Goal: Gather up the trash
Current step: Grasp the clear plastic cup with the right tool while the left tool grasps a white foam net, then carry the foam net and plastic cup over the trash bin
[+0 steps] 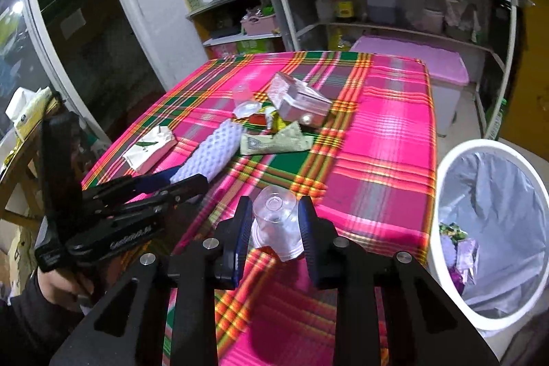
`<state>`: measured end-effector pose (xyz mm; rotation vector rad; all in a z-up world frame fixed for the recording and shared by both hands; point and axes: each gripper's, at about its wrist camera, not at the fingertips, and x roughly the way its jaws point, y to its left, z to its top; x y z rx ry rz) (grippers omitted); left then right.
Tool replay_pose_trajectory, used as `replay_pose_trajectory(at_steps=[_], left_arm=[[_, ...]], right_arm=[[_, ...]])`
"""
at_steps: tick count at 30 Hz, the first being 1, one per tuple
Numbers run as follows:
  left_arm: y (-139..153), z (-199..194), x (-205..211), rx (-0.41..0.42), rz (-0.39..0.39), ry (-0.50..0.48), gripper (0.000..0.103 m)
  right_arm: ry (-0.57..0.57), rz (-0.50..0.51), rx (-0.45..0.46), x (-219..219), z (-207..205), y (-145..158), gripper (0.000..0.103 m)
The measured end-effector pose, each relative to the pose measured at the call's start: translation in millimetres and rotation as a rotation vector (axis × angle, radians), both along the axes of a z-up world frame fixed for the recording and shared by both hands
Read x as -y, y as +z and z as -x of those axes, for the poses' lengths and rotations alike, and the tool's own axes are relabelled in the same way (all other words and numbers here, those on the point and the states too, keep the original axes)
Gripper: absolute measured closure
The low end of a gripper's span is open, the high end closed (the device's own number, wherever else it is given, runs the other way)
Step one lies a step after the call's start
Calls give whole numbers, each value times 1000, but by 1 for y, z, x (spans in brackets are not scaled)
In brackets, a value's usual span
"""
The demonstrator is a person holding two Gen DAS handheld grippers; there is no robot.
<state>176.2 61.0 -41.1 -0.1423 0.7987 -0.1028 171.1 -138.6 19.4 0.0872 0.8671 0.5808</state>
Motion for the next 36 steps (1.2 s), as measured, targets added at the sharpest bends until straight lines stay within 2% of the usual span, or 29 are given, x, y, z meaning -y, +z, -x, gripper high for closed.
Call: replay_pose_trajectory(at_steps=[3, 8, 23, 36], left_arm=[[-2, -3, -2, -11, -3, 19, 79], [1, 3, 1, 8, -21, 16, 90], [42, 40, 28, 125, 17, -37, 91], [64, 32, 97, 157, 47, -177, 91]], right_arm=[[-11, -8, -3, 6, 0, -1, 74], [-27, -17, 0, 16, 3, 0, 74], [-117, -47, 38, 67, 24, 15, 74], [-269, -67, 56, 139, 29, 18, 74]])
